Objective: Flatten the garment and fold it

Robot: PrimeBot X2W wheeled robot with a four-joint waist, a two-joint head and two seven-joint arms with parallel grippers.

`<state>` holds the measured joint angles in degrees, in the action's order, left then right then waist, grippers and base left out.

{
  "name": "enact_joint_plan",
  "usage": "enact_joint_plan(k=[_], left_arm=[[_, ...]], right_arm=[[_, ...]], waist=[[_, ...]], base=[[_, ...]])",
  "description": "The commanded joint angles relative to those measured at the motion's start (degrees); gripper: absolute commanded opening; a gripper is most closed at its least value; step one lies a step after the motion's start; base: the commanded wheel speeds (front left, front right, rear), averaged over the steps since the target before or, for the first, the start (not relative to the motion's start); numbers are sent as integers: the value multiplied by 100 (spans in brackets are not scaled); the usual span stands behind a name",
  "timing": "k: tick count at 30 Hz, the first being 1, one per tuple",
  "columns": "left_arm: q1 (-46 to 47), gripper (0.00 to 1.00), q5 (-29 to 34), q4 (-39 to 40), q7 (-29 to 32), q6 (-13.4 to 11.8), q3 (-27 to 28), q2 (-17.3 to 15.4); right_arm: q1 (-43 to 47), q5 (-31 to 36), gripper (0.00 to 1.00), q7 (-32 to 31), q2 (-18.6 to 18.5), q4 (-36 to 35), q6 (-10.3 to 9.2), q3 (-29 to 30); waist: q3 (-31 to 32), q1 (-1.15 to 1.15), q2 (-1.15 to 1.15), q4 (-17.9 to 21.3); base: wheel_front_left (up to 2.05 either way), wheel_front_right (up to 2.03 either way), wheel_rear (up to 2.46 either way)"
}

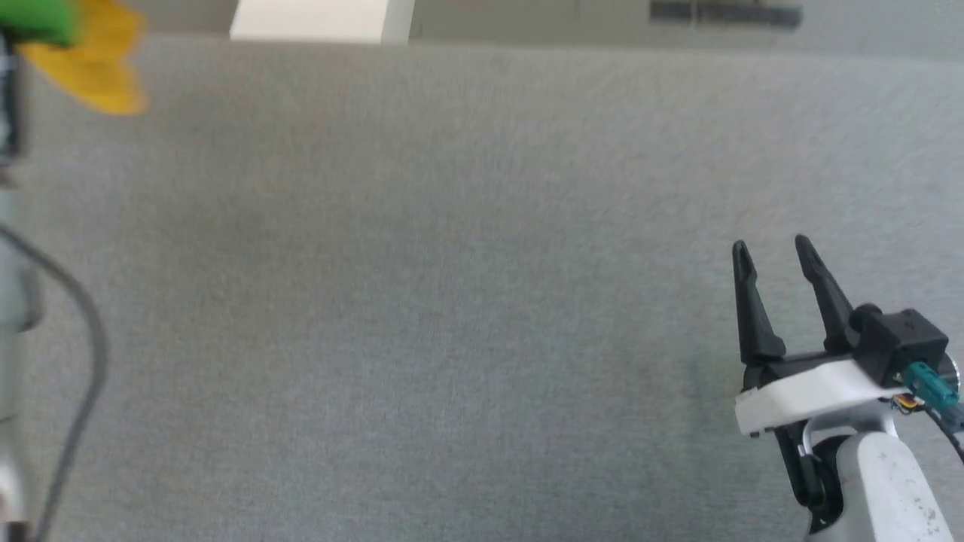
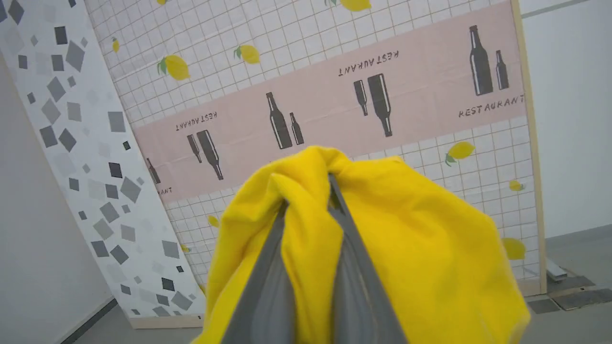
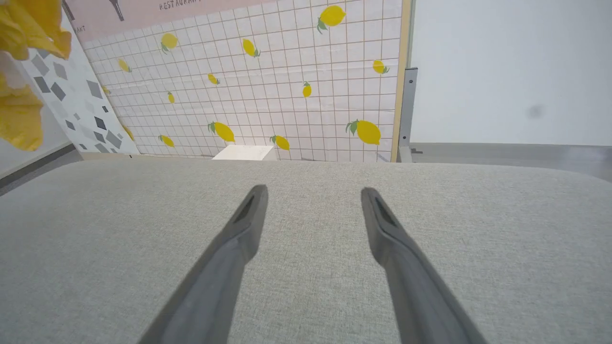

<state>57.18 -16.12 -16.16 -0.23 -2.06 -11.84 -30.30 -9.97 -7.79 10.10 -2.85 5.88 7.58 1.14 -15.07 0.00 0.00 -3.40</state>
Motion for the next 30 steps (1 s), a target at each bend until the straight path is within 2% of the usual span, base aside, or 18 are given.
enact_joint_plan(k=[1, 8, 15, 22, 29, 30], left_arm=[[111, 0, 8, 120, 34, 65, -184, 211], [-25, 0, -292, 375, 250, 324, -870, 1124], [-1048, 0, -796, 83, 648, 384, -1394, 1810], [-2388, 0, -1409, -917, 2051, 492, -1977, 2085], [-3107, 0, -1705, -1361, 3390, 579, -2490, 2118], [-3147, 50, -1723, -1327, 3470, 595, -2529, 2113]], right_arm=[[82, -55, 100, 26, -3, 19, -9, -10], [184, -146, 100, 0, -3, 1, -9, -48], [263, -192, 100, -41, -3, -31, -9, -20], [331, -204, 100, -81, -3, -7, -9, -39], [436, -182, 100, -177, -3, -25, -9, -73], [443, -177, 100, -191, -3, -29, -9, -89]], waist=[[716, 0, 0, 327], [771, 0, 0, 657], [741, 0, 0, 927], [789, 0, 0, 1057], [851, 0, 0, 969], [859, 0, 0, 945]], base=[[0, 0, 0], [0, 0, 0], [0, 0, 0], [0, 0, 0], [0, 0, 0], [0, 0, 0]])
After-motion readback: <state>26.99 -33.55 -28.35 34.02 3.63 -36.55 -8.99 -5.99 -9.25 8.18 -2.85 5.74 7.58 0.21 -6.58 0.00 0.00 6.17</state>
